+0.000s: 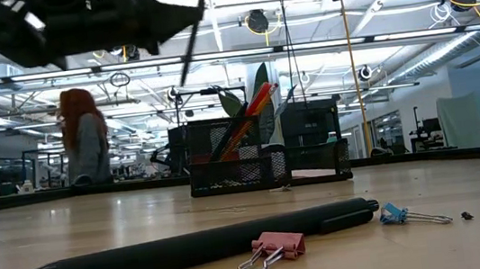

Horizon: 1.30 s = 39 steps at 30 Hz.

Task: Pick and place office supplies into organizer
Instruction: Put the black pen into the black desk organizer

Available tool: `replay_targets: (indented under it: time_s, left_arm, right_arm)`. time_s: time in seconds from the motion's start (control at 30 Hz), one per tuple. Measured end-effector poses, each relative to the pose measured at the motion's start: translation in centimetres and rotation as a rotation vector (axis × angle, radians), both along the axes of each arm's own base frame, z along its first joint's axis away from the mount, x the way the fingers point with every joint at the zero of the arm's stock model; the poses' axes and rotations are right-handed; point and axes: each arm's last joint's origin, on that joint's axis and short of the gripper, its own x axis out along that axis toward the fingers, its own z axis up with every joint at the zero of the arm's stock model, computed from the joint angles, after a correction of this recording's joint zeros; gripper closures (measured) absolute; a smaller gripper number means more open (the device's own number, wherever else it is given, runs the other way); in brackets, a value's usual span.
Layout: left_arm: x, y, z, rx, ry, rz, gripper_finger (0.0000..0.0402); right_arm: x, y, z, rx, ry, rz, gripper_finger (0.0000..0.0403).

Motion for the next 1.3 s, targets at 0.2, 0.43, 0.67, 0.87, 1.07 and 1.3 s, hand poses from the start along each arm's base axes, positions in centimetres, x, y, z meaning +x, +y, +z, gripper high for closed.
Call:
replay_targets:
  time_s: [0.2, 0.43, 0.67, 0.87, 1.07, 1.3]
  left_arm:
    - [3.5, 1.5, -2.1, -0.043, 0.047, -0.03, 0.0391]
    - [4.7, 2.8, -4.5, -0.085, 0.114, 0.002, 0.0394]
    - [4.2, 2.5, -5.8, -0.106, 0.103, -0.003, 0.0394]
    - [3.4, 2.4, -7.7, -0.138, 0.076, 0.019, 0.039]
    - [3.5, 2.5, -9.4, -0.168, 0.093, 0.037, 0.0392]
    - [3.7, 2.8, -11.2, -0.192, 0.093, 0.05, 0.0394]
  right_arm:
    - [0.0, 0.0, 0.0, -0.021, 0.0, 0.003, 0.0399]
    - [0.0, 0.0, -0.2, -0.025, 0.021, 0.003, 0.0399]
    - [-0.1, 0.0, -0.4, -0.03, 0.044, 0.003, 0.0399]
    - [-0.1, 0.0, -0.5, -0.014, 0.046, 0.0, 0.0399]
    - [-0.1, 0.0, -0.4, -0.011, 0.045, -0.001, 0.0399]
    - [-0.1, 0.0, -0.4, -0.013, 0.044, 0.0, 0.0399]
